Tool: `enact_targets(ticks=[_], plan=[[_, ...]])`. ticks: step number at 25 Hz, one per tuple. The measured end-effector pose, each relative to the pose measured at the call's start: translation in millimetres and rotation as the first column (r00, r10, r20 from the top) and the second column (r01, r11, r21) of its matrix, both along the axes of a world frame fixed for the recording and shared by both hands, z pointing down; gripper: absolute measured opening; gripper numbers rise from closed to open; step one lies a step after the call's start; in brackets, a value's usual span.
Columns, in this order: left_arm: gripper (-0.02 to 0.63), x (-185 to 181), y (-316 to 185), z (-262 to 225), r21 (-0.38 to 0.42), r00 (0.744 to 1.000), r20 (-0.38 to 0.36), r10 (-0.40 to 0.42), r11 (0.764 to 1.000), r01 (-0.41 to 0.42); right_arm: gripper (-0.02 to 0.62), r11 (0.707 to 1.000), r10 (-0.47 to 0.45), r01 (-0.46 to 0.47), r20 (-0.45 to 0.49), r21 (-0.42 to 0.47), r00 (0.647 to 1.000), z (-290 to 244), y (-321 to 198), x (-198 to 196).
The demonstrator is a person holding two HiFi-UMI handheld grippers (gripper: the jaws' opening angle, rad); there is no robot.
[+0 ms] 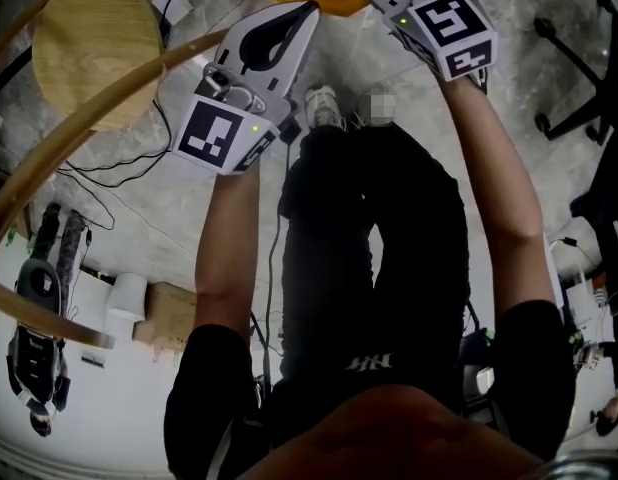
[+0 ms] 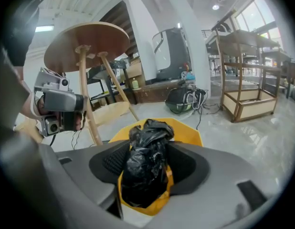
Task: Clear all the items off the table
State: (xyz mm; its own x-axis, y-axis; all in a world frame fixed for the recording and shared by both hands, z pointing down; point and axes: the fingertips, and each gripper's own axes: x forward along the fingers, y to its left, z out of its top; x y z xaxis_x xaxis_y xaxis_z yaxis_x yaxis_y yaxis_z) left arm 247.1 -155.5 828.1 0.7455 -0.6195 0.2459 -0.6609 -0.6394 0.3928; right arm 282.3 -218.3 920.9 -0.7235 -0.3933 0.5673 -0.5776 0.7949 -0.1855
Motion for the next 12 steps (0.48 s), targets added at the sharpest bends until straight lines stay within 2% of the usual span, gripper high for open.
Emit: enact_targets(ticks=[2, 3, 8, 9, 12], plan=[[0.012, -1, -1, -2, -0.003, 1.000, 0.004, -0.003, 1.000, 0.003, 0.355, 1.000, 0.010, -0.011, 0.036, 0.017, 0.999, -5, -3, -3], [0.012, -1, 0, -5, -0.004, 1.000, 0.004, -0.002, 1.000, 0.002, 0.359, 1.000, 0.011, -0.012, 0.041, 0.020, 0.999, -7, -3, -3], [0.012, 4, 8, -33, -0.016, 1.000, -0.001, 0.008, 1.000, -0.008, 0.359, 1.000, 0.012, -0.012, 0.028, 0.002, 1.000, -35, 3, 2], [0.012, 6, 11, -44, -0.019, 1.000, -0.005, 0.010, 1.000, -0.010, 0.347, 1.000, 0.012, -0.012, 0.025, -0.002, 1.000, -46, 6, 4], [0.012, 18, 18, -86, -0.021, 0.999, -0.027, 0.024, 0.999, -0.024, 0.258, 1.000, 0.015, -0.015, 0.023, -0.010, 1.000, -92, 16, 11]])
